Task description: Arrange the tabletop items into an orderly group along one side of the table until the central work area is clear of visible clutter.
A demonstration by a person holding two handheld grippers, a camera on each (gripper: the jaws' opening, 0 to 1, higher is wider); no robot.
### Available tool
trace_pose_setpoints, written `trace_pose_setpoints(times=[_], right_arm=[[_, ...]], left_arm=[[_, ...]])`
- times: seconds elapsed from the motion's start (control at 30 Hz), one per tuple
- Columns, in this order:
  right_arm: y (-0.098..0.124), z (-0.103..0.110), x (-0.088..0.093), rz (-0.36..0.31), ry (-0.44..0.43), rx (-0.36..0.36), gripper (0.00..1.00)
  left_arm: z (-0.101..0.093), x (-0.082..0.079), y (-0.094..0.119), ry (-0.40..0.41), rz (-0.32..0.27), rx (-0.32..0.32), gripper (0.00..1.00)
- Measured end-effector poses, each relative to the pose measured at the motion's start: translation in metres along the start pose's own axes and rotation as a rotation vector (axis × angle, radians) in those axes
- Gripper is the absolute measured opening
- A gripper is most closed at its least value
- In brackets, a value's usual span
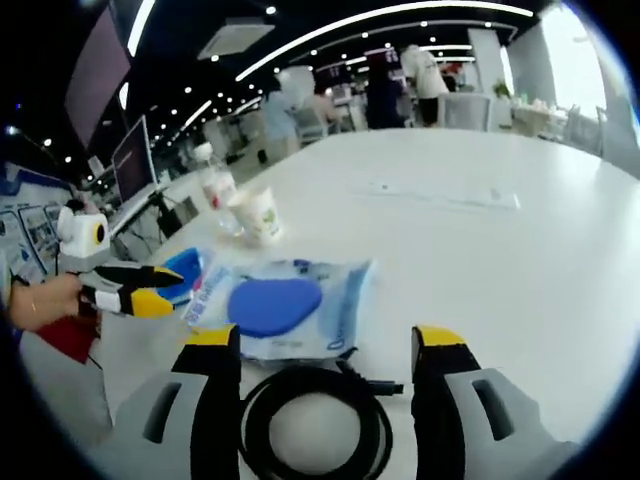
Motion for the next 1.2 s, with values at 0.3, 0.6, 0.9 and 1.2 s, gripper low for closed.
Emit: trace_pose_setpoints(times=[0.3, 0.6, 0.9, 1.2], right_arm=[[-0.012, -0.006, 0.003, 0.041, -0.016, 0.057, 0.3], [-0.014, -0.004, 0.007, 0.083, -0.011, 0.078, 0.18], [-0.012, 0.001, 0.007, 0.095, 0.051, 0.095, 0.05], [0.002, 0.007, 0.0, 0.051, 0.097, 0.094, 0.02]], left_arm=[[-0.006, 0.008, -0.015, 0.107, 0.055, 0.033, 0.32], [-0.008, 0.012, -0.02, 0.126, 0.088, 0.042, 0.09], [-0.011, 0.008, -0.016, 0.088, 0.1, 0.02, 0.02], [-0.015, -0.002, -0.007, 0.004, 0.078, 0.003, 0.0]])
Point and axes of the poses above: the point that each gripper's makers call its tool centre point, and the gripper's own axes: y roughly backward along the fingers, z roughly to its left, x roughly out of its underside, the point moved 8 cm from there along y, roughly backward along the fingers, and after that the axes turned 9 degrees about z, right-handed, at the moved point
